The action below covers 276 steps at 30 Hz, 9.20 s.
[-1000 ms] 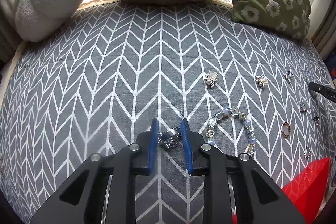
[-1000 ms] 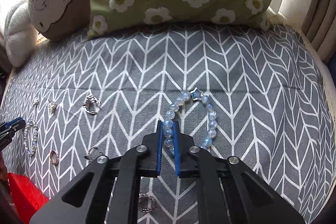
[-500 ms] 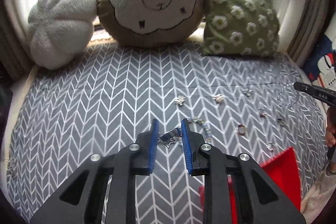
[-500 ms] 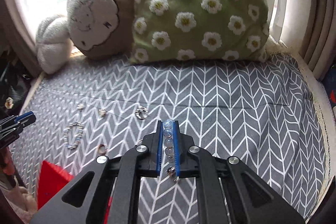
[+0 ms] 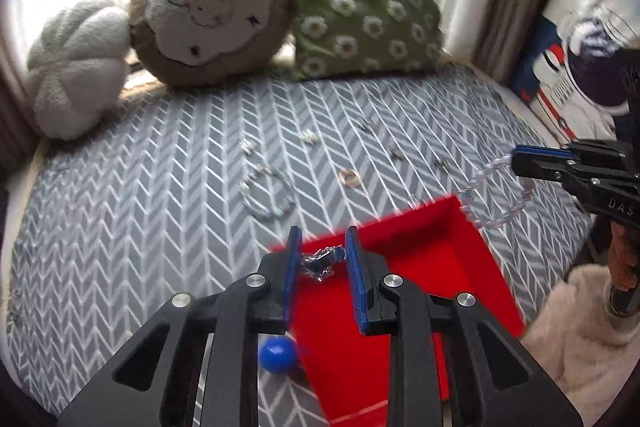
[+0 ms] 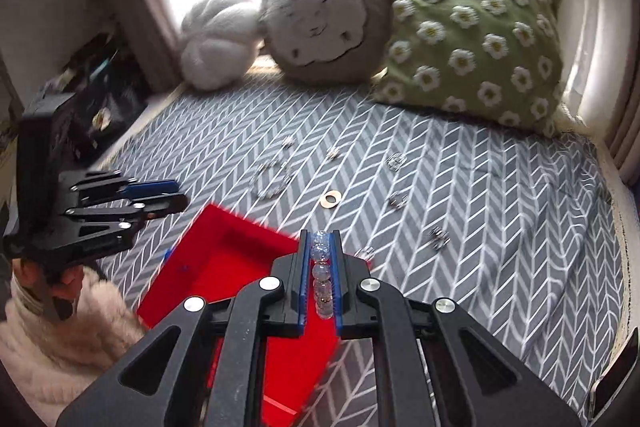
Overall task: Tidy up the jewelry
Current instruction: 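Carry the ring and bracelet into the red tray and open both tools, then grasp the dark-stone silver ring with the right tool while the left tool grasps a clear beaded bracelet, then lower the held ring and bracelet into the red tray and open both tools, then grasp a silver flower charm with the left tool while the right tool grasps a silver bow ring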
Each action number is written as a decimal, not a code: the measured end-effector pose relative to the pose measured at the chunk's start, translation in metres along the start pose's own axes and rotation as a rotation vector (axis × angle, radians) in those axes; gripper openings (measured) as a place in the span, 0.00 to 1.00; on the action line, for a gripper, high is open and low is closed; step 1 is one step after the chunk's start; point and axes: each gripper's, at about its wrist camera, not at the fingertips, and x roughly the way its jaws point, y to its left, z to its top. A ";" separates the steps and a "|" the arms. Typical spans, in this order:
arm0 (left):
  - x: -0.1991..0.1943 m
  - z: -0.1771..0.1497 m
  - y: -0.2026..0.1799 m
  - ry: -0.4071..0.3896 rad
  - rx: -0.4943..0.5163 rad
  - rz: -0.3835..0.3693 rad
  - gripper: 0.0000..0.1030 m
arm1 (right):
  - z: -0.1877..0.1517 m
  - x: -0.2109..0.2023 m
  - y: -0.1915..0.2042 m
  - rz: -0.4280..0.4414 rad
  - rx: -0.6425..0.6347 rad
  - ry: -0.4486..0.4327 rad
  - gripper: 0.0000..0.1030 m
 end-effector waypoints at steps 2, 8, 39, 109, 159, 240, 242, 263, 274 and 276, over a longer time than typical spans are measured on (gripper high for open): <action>0.009 -0.012 -0.006 0.028 0.013 -0.006 0.20 | -0.011 0.003 0.015 0.020 -0.023 0.021 0.09; 0.038 -0.032 -0.018 0.117 0.046 -0.013 0.20 | -0.040 0.023 0.049 0.102 -0.092 0.134 0.09; 0.081 -0.053 -0.047 0.220 0.191 0.122 0.21 | -0.069 0.099 0.043 0.024 -0.113 0.347 0.09; 0.173 0.054 0.100 0.193 -0.003 0.308 0.84 | 0.017 0.173 -0.103 -0.220 0.173 0.379 0.78; 0.005 -0.026 -0.030 -0.007 0.121 -0.055 0.09 | -0.044 0.053 0.029 0.024 -0.093 0.200 0.21; 0.177 0.106 0.106 0.079 -0.059 0.226 0.82 | 0.048 0.190 -0.100 -0.182 0.159 0.309 0.71; 0.183 0.106 0.106 0.082 -0.041 0.236 0.76 | 0.046 0.194 -0.100 -0.186 0.158 0.313 0.71; 0.207 0.106 0.100 0.120 -0.033 0.186 0.44 | 0.048 0.205 -0.098 -0.274 0.163 0.312 0.36; 0.205 0.104 0.085 0.131 -0.007 0.154 0.17 | 0.047 0.201 -0.095 -0.296 0.151 0.304 0.24; 0.205 0.105 0.087 0.133 -0.015 0.148 0.17 | 0.048 0.200 -0.096 -0.283 0.158 0.301 0.24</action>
